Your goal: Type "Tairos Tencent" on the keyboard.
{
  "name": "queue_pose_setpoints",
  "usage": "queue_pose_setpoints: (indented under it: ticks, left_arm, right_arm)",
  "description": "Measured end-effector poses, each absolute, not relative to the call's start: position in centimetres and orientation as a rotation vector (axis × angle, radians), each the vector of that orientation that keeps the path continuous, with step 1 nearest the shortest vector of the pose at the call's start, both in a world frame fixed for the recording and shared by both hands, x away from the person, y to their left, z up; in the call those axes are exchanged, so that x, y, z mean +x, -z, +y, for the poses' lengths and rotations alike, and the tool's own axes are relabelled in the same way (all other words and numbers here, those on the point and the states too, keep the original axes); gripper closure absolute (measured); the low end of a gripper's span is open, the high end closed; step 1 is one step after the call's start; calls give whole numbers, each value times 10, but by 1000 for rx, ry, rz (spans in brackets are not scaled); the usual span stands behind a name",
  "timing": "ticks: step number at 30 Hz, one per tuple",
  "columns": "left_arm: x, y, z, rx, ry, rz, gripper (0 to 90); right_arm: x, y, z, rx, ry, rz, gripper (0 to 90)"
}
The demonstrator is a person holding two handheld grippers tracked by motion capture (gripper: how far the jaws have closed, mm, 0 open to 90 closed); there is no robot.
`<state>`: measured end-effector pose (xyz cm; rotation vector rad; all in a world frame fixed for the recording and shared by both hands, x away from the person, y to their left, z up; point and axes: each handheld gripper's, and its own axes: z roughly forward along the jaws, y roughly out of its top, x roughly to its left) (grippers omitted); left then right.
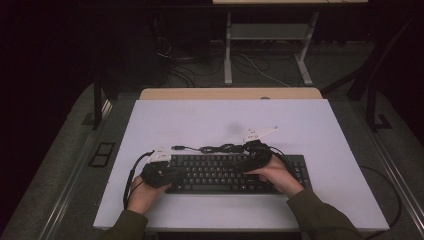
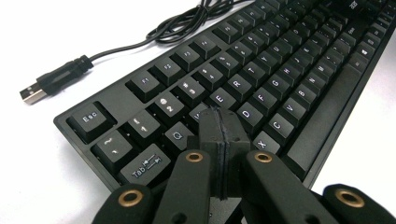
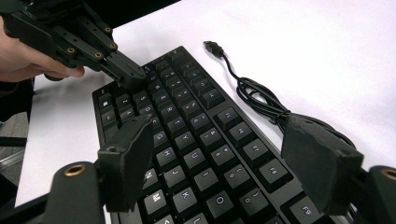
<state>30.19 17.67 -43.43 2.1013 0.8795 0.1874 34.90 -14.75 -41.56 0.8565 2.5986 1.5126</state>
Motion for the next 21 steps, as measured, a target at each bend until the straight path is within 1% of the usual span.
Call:
queue_pose_setpoints:
  ticks: [8,11,21]
  left_arm:
    - [302,435,176,2106,-183,881,891]
    - [302,435,176,2138,-185,868,891]
    - [301,432,176,2105,-189,872,890]
  right_arm:
    - [349,416,-148,853,-1509,2600,247]
    - [349,416,-148,853,-1507,2599,247]
    - [349,414,-148,858,-1518,2592,246]
